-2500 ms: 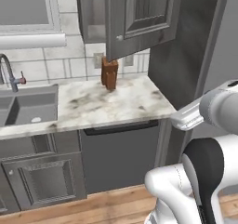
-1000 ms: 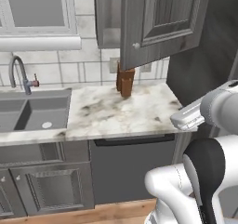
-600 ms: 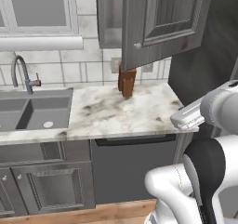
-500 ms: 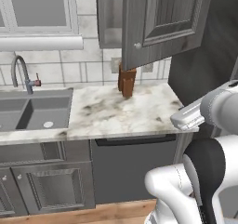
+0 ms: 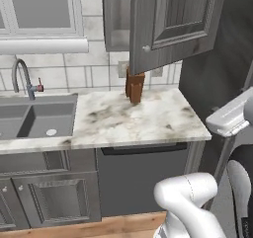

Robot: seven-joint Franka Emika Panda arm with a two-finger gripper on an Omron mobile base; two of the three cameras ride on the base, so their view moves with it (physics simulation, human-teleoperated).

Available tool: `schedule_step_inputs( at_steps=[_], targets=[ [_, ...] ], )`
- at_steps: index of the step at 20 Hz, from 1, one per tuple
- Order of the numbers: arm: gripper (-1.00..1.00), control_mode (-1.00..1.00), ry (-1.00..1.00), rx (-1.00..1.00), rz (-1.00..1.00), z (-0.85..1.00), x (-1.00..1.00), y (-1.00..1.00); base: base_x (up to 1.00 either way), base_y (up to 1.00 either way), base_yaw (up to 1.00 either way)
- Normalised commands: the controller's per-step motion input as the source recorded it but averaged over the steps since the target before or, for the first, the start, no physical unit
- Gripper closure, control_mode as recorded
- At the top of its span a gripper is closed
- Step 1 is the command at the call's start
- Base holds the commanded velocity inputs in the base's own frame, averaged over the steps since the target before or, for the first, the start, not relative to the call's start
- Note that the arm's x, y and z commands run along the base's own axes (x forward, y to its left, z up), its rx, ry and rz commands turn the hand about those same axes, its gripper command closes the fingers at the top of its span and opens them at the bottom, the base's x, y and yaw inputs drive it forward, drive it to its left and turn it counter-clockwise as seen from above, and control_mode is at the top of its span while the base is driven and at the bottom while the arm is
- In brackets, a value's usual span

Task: Close all open cabinet doors.

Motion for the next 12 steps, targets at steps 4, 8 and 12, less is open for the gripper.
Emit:
schedule_step_inputs(
  at_steps=[4,8,12],
  targets=[
    [-1.00,-1.00,-0.16,-0.01,0.22,0.16,-0.22,-0.55,0.00,0.00,0.00],
    [-1.00,-1.00,-0.13,0.00,0.23,0.34,0.03,-0.20,0.00,0.00,0.00],
    [-1.00,-1.00,-0.13,0.00,0.16,0.37,0.40,0.27,0.00,0.00,0.00]
  ],
)
